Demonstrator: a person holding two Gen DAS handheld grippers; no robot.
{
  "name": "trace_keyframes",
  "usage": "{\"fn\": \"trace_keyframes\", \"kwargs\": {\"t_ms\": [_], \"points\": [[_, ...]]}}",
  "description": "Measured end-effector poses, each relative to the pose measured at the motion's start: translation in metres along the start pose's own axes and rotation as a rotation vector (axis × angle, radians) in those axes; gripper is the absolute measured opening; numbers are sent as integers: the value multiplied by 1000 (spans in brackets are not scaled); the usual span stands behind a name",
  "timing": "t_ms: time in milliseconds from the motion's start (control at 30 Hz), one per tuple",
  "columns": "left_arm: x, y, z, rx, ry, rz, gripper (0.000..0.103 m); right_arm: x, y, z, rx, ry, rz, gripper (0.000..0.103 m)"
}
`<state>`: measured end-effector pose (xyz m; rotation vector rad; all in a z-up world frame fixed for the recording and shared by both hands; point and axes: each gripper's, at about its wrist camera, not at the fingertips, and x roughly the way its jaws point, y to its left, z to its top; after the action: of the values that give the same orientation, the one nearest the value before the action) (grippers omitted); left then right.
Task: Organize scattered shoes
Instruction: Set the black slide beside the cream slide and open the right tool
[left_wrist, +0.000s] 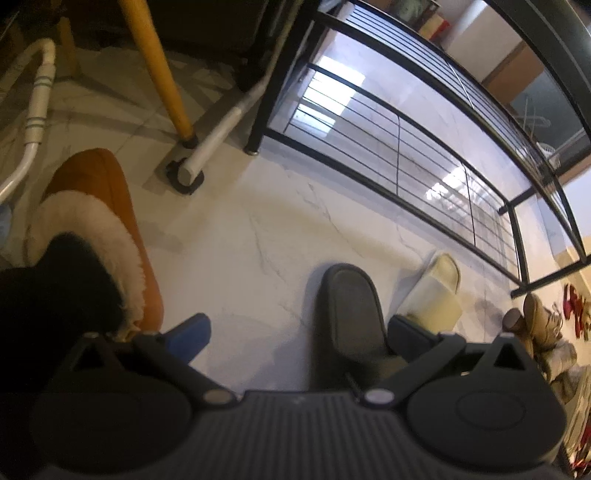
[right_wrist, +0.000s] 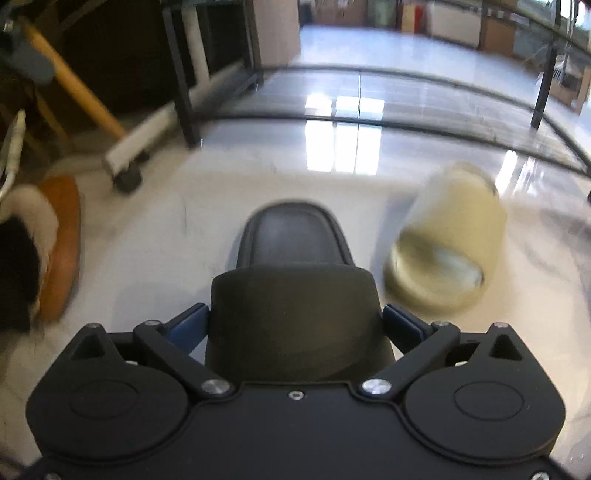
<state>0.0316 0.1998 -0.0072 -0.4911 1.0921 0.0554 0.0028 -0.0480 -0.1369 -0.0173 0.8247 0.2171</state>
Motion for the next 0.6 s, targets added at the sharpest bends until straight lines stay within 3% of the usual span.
{"fn": "trace_keyframes", "kwargs": {"t_ms": [433, 600], "points": [[4, 5, 9, -13, -10, 21, 102, 107, -9, 75, 176, -15, -154, 101], [9, 1, 11, 3, 0, 13, 102, 125, -4, 84, 100, -26, -180, 102]]}}
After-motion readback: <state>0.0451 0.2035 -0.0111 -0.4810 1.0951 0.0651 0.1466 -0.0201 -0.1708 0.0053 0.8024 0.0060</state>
